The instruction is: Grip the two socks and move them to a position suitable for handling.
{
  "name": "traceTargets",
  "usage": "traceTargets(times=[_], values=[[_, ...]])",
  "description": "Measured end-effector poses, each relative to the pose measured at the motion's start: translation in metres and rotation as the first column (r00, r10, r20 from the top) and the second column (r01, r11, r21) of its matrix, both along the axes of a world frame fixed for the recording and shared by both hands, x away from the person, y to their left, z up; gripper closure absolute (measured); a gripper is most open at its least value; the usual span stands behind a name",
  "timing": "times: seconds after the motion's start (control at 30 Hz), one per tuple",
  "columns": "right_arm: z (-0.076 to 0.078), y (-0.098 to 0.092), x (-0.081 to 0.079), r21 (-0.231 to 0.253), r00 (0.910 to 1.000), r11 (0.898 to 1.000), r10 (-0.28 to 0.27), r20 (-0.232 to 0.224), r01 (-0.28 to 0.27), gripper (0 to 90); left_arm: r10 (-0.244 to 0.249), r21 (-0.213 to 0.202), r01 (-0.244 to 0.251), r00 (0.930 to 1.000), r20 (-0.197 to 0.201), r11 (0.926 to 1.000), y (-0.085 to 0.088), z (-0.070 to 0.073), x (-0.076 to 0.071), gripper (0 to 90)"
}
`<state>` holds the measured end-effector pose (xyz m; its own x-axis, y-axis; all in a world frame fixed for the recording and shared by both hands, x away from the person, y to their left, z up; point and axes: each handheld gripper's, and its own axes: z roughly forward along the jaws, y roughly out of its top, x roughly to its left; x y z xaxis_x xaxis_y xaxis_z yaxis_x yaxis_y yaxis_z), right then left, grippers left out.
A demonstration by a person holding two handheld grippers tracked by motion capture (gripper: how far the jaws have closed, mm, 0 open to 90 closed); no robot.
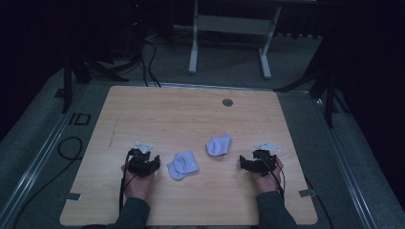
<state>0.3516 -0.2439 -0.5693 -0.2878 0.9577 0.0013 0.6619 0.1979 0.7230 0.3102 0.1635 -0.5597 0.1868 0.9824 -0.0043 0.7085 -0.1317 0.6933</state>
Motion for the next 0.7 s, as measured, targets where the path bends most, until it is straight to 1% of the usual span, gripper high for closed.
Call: traceTargets(times=[0.07,0.17,0.27,0.3,0.33,0.43,0.6,0.7], values=[[0.0,0.0,0.0,0.0,1.0,1.0,0.002,0.0,-0.002,10.3,-0.015,-0.015,0.015,0.9999,-0.005,0.9998,0.0,0.001,-0.001,62.2],[0.0,0.0,0.0,0.0,1.0,1.0,0.005,0.001,-0.005,10.3,-0.054,-0.036,0.053,0.9984,-0.015,0.998,-0.004,0.002,-0.003,74.5],[0.0,0.0,0.0,0.0,1.0,1.0,0.005,0.002,-0.005,10.3,-0.093,-0.046,0.093,0.9956,-0.006,0.9946,-0.011,0.003,-0.006,87.3],[0.0,0.0,0.0,0.0,1.0,1.0,0.005,0.002,-0.005,10.3,-0.11,-0.047,0.109,0.994,-0.005,0.9929,-0.013,0.004,-0.008,89.2],[0.0,0.0,0.0,0.0,1.0,1.0,0.006,0.002,-0.006,10.3,-0.124,-0.05,0.124,0.9922,-0.002,0.991,-0.016,0.005,-0.009,89.4],[0.0,0.0,0.0,0.0,1.0,1.0,0.006,0.002,-0.006,10.3,-0.162,-0.079,0.162,0.9867,0.006,0.9836,-0.022,0.008,-0.013,89.5],[0.0,0.0,0.0,0.0,1.0,1.0,0.007,0.002,-0.007,10.3,-0.225,-0.125,0.223,0.9744,0.004,0.9667,-0.032,0.009,-0.02,89.5],[0.0,0.0,0.0,0.0,1.0,1.0,0.007,0.002,-0.007,10.3,-0.253,-0.138,0.25,0.9676,0.001,0.9583,-0.039,0.008,-0.025,89.4]])
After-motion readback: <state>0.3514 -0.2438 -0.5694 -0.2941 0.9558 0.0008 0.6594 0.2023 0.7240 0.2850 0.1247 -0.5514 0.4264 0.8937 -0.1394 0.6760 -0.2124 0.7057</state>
